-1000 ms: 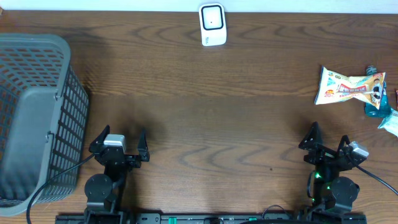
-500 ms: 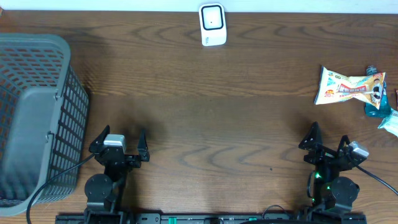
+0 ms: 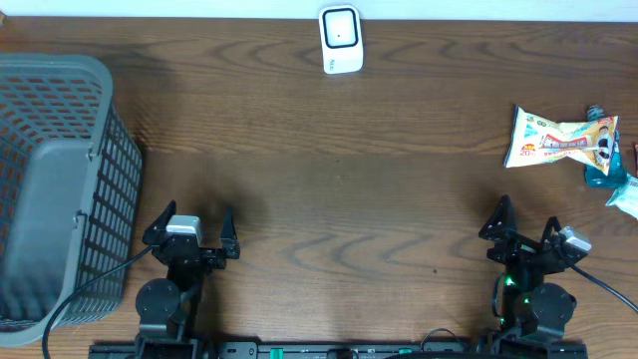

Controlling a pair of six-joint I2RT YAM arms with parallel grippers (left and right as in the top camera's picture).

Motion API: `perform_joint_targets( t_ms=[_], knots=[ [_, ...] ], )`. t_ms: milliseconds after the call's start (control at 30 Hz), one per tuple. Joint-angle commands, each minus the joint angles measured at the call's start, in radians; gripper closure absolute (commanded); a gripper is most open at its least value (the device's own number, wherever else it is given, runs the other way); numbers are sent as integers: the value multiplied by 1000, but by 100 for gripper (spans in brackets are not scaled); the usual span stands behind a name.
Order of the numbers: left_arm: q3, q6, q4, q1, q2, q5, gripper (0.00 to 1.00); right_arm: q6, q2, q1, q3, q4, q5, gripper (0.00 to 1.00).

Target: Scan the item barcode

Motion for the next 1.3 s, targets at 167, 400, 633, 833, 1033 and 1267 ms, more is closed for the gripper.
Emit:
perform_joint_targets(
  t_ms=[167,400,633,833,1033,1267],
  knots=[
    [-27,-4,-17,-3,-6,-5,2,-13,-5,8,-1,-4,-1,1],
    [-27,-4,-17,-3,-6,-5,2,-13,-5,66,-1,-3,-1,1],
    [-27,-4,-17,-3,-6,-5,2,-13,-4,151,-1,-4,-1,1],
    [-27,-4,-17,-3,-6,-5,2,-42,-3,150,0,3,70,1],
    [-27,-4,-17,-3,-6,-5,2,-200,-3,149,0,3,60,1],
    [-27,-4,-17,-3,-6,-5,2,-410,-3,150,0,-4,-58,1]
  ],
)
